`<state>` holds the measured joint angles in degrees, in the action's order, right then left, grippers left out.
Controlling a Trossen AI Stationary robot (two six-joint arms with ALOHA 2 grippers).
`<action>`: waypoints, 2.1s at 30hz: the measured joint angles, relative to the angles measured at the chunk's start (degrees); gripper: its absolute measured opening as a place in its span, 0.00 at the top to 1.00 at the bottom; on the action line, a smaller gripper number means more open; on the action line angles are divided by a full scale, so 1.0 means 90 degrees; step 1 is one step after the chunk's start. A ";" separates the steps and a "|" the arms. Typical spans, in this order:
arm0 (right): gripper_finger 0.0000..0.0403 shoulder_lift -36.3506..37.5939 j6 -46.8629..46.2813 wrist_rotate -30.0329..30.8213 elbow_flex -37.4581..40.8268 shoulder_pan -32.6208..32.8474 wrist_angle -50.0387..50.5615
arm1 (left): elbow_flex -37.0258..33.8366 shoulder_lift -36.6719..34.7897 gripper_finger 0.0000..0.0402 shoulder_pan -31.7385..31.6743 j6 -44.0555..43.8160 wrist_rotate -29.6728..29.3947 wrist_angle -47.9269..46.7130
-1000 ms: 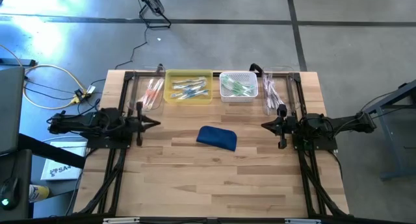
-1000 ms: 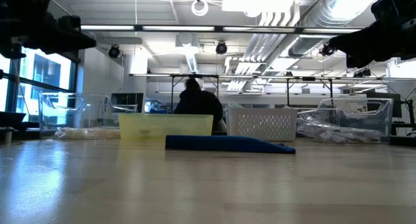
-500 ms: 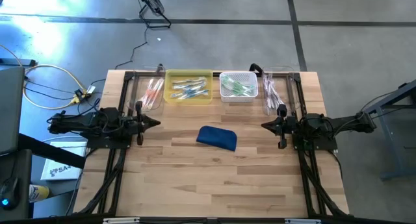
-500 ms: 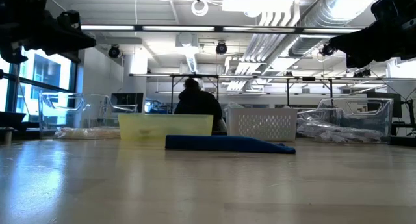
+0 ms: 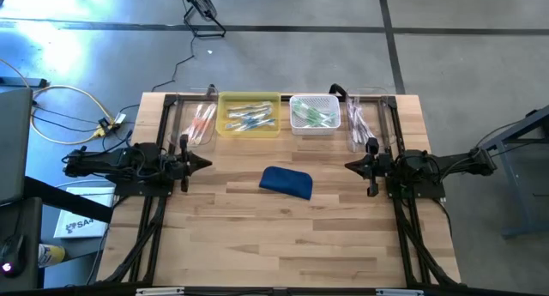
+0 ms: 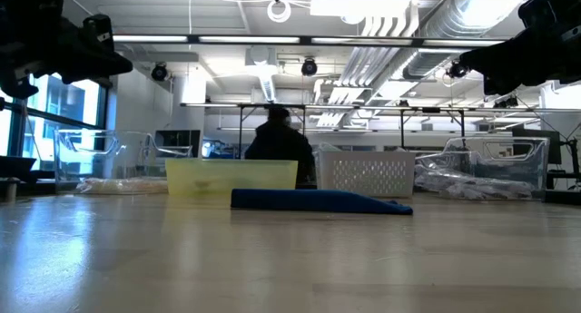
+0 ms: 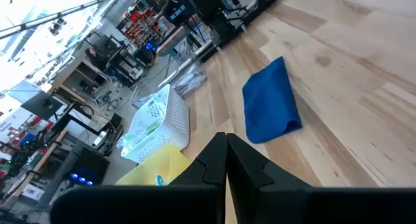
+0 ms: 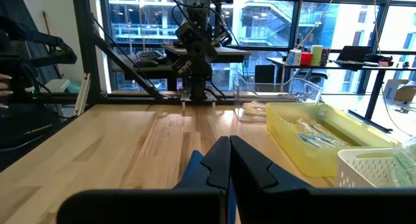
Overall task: Pick & Place Toothbrushes
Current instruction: Return to Home Position
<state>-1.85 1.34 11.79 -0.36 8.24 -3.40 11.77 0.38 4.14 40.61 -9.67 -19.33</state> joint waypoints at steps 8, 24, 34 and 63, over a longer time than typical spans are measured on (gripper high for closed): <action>0.99 0.0000 0.0000 0.0000 0.0000 -0.0002 0.0000 | -0.0408 -0.0004 0.99 0.0002 0.0330 0.0143 0.1077; 0.99 0.0002 -0.0002 0.0000 0.0000 -0.0002 -0.0005 | -0.1204 -0.0002 0.99 0.0000 0.0983 0.0320 0.2318; 0.99 0.0002 -0.0002 0.0000 0.0000 -0.0001 -0.0005 | -0.1214 0.0044 0.99 0.0000 0.0968 0.0318 0.2319; 0.99 0.0002 -0.0002 0.0000 0.0002 -0.0002 -0.0005 | -0.1222 0.0044 0.99 0.0000 0.0968 0.0310 0.2319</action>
<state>-1.83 1.32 11.79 -0.34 8.23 -3.44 0.78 0.78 4.14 49.32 -6.87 1.54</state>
